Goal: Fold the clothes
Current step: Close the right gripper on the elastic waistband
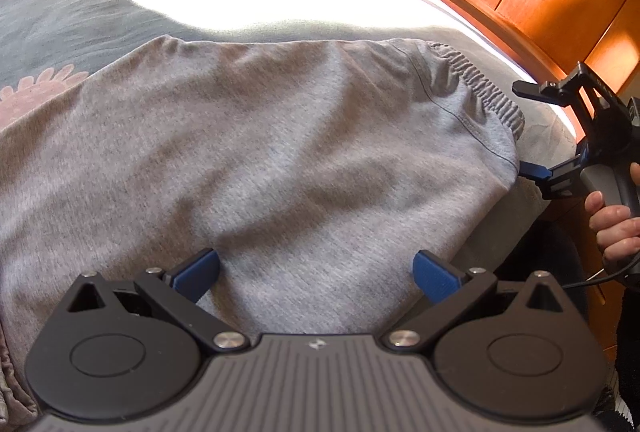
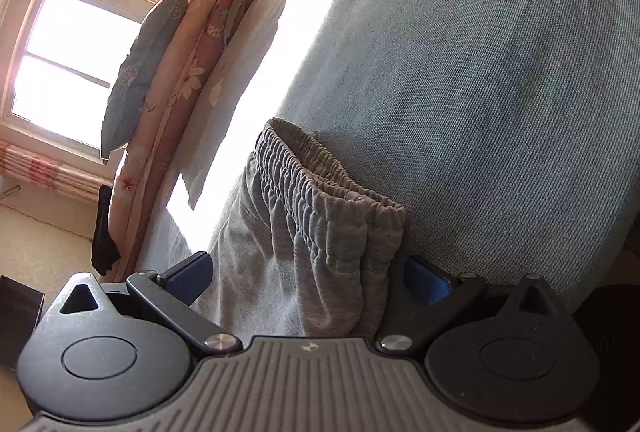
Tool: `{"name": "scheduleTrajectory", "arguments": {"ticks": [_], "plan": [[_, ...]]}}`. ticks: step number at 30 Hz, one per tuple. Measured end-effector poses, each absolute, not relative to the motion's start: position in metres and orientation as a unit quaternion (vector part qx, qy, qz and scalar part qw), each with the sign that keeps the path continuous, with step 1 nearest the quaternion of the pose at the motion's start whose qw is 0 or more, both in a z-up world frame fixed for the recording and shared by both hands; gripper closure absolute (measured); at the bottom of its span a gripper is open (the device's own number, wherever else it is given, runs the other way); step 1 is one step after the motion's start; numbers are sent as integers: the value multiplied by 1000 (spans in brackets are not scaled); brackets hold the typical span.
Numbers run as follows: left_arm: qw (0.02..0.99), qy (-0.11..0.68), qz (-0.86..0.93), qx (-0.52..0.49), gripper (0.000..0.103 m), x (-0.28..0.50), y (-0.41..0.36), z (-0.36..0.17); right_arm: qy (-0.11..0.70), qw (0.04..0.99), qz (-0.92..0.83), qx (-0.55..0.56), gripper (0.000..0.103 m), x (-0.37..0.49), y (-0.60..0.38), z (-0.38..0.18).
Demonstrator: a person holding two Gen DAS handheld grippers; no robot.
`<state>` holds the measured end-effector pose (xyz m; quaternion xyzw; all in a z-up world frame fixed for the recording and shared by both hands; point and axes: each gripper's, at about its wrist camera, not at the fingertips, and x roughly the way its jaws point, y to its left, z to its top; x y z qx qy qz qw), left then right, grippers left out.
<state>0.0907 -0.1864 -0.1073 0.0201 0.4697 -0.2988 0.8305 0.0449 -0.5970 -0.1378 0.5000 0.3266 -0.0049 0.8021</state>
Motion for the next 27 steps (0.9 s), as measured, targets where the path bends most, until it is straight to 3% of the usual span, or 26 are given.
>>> {"name": "scheduleTrajectory", "arguments": {"ticks": [8, 14, 27], "plan": [[838, 439, -317, 66, 1, 89, -213, -95, 319, 795, 26, 516, 0, 51, -612, -144], [833, 358, -387, 166, 1, 85, -293, -75, 319, 810, 38, 491, 0, 47, -607, -143], [803, 219, -422, 359, 1, 54, -418, -112, 311, 772, 77, 548, 0, 38, -627, -146]]}}
